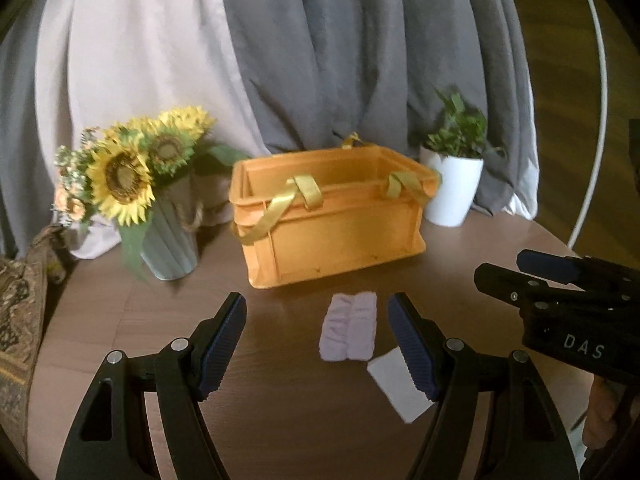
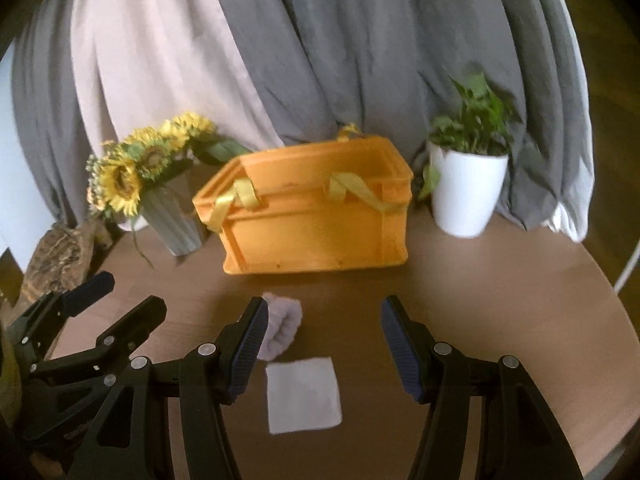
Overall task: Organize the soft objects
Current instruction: 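Move both tools back toward the lavender sock and white cloth, then grasp the lavender sock with the left tool while the right tool grasps the white cloth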
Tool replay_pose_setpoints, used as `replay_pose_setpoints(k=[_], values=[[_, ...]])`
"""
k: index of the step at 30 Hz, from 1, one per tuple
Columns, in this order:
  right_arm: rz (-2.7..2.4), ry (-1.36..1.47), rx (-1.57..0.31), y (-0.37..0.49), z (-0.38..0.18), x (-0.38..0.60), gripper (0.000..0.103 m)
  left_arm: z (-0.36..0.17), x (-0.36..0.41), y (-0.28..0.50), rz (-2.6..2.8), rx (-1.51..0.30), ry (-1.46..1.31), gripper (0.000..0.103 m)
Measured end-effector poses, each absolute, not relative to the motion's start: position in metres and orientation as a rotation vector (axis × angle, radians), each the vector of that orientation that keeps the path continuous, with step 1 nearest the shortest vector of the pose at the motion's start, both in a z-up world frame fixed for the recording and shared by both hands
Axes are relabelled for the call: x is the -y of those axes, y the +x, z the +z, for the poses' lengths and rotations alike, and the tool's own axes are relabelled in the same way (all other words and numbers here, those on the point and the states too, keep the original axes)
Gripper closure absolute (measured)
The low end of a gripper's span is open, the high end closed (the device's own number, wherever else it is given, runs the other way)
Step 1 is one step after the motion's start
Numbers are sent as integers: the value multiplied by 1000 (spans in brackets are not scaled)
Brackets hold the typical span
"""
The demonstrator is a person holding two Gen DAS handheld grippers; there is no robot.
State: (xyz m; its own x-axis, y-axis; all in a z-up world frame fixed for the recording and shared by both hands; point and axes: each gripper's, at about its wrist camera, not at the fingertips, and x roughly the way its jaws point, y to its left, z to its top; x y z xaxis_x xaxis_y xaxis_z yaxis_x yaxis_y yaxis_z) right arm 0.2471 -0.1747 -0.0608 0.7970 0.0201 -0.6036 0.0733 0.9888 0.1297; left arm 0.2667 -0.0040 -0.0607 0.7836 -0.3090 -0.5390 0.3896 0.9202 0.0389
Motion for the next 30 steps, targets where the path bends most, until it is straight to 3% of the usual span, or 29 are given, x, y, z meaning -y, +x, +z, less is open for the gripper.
replay_pose_setpoints(k=[30], values=[[-134,168,-846,261,-172,129,43,-137,25,322,-770,-573,395,37]])
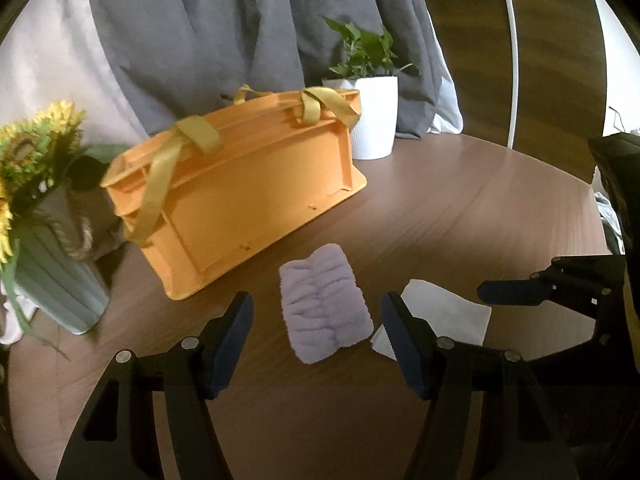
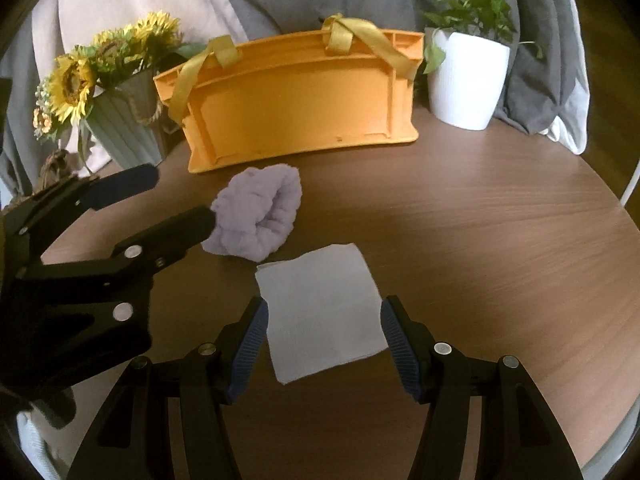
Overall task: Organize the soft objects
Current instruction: 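Grasp the lavender sock with the left tool while the right tool grasps the white cloth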
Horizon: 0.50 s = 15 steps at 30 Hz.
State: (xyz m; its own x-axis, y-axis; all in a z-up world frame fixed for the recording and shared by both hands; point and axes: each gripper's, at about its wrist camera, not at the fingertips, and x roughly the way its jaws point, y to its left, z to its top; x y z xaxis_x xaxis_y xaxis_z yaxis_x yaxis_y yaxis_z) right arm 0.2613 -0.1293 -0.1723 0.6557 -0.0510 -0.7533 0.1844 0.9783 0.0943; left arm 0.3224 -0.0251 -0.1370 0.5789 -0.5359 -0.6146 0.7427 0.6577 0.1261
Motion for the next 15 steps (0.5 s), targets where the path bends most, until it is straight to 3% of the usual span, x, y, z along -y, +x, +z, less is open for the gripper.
replay_pose_setpoints(k=[15], values=[[-129,140,-900,277,-187,131,43,-166,41,347,-764,-708,350,38]])
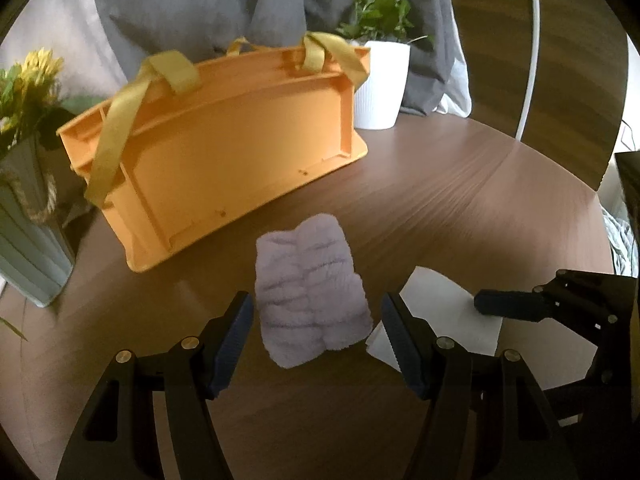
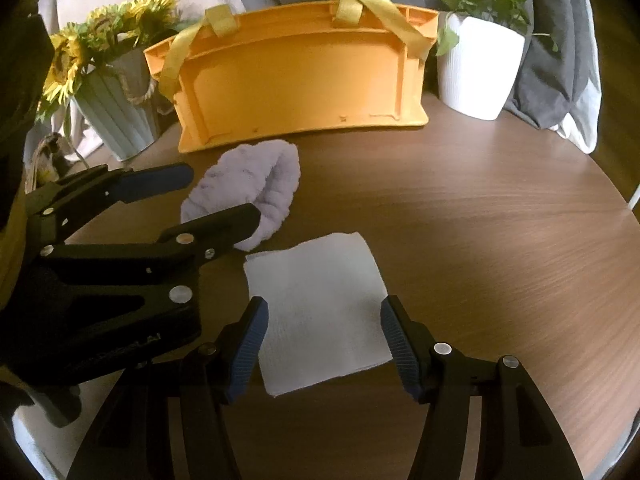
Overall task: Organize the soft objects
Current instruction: 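Grasp the lavender sock with the left tool while the right tool grasps the white cloth, then carry the sock and white cloth with both tools over the crate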
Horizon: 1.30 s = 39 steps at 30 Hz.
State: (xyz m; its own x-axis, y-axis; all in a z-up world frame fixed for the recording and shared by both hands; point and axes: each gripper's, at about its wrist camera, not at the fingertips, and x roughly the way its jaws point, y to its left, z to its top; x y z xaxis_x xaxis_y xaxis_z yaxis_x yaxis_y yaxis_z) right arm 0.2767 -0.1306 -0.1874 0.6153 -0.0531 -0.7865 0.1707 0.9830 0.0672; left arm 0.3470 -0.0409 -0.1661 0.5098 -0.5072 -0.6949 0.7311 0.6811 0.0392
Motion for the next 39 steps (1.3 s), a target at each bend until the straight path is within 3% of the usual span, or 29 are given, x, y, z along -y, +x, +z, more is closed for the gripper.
replay_pose_setpoints(k=[1,3,5,11,13,23,39], values=[[-130,132,-897,277,-187,130,43,-167,41,347,-760,-712,350,39],[-132,110,-897,277,-187,129,43,-169,40,348,-749,-720,348,51],[-138,96,-895,277,-188,128,46,-172,40,349,-753,-734,334,55],[-126,85,-882,276,-188,129,71,-174,38,347,-738,-747,322,66],[-114,101,-883,276,-187,131,88,-171,36,345,-728,-742,313,68],[-86,154,-859,267,-176,141,91,-146,25,326,-668,-694,282,77],[-46,133,-740,247,-113,149,91,-95,17,297,-584,-654,170,78]])
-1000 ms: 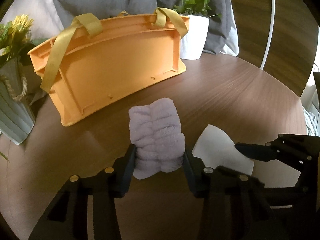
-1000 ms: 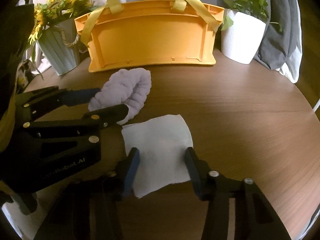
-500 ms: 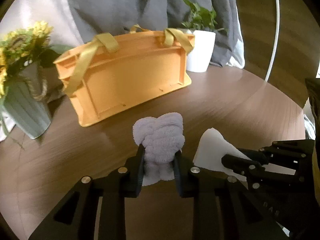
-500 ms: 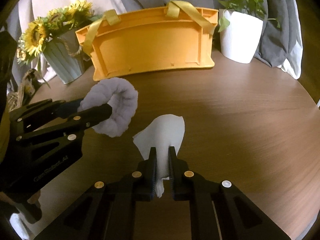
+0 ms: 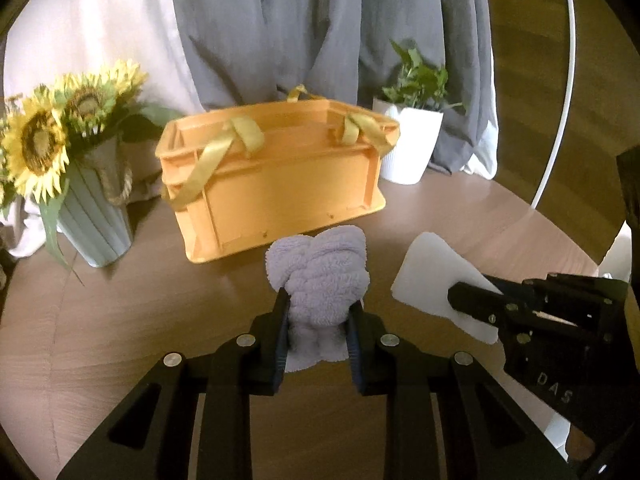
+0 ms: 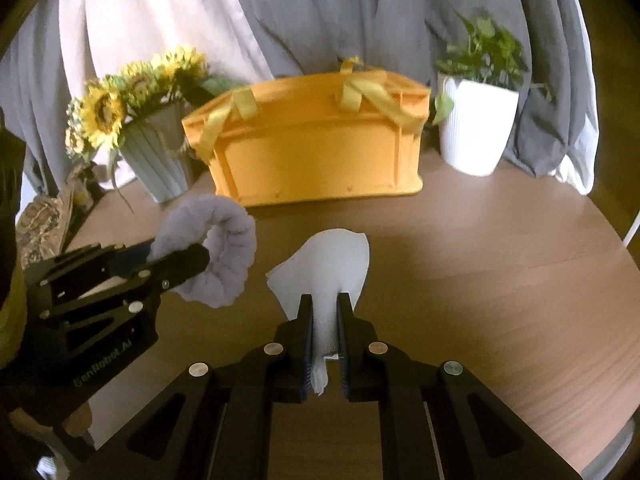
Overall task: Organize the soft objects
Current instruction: 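Carry the sock and white cloth with both tools over the crate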
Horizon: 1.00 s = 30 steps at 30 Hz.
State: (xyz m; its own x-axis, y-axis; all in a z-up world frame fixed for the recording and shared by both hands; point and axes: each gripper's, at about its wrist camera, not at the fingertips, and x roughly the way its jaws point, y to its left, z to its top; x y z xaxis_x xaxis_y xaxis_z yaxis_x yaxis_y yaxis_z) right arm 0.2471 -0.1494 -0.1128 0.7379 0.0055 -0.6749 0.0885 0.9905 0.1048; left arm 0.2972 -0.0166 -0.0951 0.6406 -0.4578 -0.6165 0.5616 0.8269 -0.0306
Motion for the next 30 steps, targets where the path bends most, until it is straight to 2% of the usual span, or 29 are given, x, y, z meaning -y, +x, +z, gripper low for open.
replay_pose_setpoints(k=[30], values=[[38,81,-429,275,-1,184,91,9,25,300,-409,-357,78,78]])
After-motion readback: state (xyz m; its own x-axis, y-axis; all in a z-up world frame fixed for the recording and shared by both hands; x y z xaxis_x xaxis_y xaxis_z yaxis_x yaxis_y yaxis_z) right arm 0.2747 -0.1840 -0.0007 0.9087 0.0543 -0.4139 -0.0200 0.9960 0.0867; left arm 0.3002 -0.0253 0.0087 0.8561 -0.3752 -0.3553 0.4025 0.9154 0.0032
